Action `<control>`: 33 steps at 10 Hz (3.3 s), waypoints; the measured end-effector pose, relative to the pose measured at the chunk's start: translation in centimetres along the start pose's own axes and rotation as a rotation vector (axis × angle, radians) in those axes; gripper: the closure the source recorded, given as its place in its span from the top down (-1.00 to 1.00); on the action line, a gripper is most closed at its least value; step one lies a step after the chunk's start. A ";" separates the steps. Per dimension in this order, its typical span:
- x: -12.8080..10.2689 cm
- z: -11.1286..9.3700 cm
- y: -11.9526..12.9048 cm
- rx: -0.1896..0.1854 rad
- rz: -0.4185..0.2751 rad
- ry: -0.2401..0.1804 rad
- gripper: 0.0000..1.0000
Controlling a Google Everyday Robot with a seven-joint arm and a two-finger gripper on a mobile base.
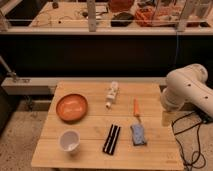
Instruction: Place the pepper in the ceramic bowl
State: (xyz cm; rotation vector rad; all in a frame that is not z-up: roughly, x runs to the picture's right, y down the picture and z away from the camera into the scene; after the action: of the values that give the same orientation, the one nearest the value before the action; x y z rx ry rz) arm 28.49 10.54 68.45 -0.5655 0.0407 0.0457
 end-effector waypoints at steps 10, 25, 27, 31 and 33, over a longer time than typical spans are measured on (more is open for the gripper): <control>-3.7 1.5 -2.3 -0.003 -0.158 0.019 0.60; -7.9 4.1 -6.3 -0.012 -0.384 0.009 0.60; -8.1 4.6 -6.5 -0.015 -0.411 0.008 0.60; -8.7 5.8 -7.3 -0.018 -0.463 0.002 0.60; -8.8 6.4 -7.6 -0.019 -0.481 -0.001 0.60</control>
State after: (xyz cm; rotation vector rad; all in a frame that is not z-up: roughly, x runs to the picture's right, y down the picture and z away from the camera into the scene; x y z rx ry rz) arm 20.28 7.30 78.31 -0.5822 -0.0971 -0.4215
